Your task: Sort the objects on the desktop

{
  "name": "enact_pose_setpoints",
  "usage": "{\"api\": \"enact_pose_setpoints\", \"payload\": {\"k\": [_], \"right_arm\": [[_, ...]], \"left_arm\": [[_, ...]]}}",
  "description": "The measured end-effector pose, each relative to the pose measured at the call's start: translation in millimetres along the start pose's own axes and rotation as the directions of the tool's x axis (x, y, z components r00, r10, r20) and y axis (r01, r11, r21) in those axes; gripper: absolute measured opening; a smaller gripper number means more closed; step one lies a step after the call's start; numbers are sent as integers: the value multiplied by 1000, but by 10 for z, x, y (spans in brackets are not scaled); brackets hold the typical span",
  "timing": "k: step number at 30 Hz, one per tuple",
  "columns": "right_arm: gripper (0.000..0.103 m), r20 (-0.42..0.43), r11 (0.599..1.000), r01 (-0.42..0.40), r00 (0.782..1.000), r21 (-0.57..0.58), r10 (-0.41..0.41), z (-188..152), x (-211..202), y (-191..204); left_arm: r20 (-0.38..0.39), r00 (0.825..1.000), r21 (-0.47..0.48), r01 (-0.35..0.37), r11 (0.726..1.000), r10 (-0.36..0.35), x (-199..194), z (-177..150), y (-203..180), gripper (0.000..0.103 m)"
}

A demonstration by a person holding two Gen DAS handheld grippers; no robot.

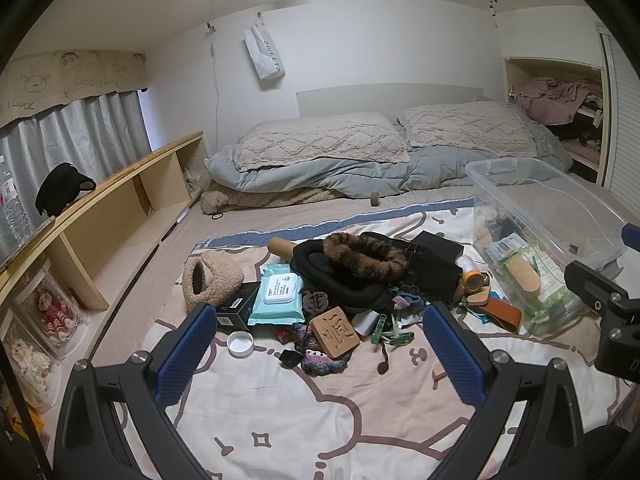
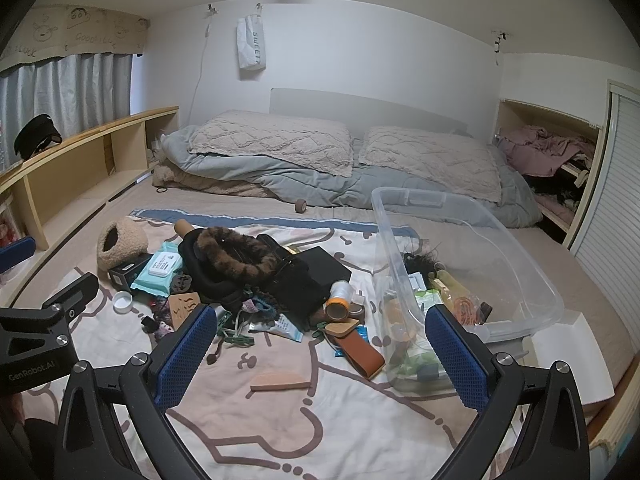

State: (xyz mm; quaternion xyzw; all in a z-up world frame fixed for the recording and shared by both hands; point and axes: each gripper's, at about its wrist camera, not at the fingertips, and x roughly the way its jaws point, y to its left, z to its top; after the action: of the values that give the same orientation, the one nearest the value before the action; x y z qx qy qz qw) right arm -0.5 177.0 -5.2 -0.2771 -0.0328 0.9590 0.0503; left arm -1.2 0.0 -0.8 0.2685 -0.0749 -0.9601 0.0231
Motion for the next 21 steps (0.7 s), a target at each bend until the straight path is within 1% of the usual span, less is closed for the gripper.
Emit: {"api": "enact_pose_setpoints", "payload": {"k": [21], "right_arm": [[103,4,1000,6,1000,3,-6,12,-13,-37]], "left_arm": [[0,1000,1,2,1000,-2,-2,-3,-13,103]]}}
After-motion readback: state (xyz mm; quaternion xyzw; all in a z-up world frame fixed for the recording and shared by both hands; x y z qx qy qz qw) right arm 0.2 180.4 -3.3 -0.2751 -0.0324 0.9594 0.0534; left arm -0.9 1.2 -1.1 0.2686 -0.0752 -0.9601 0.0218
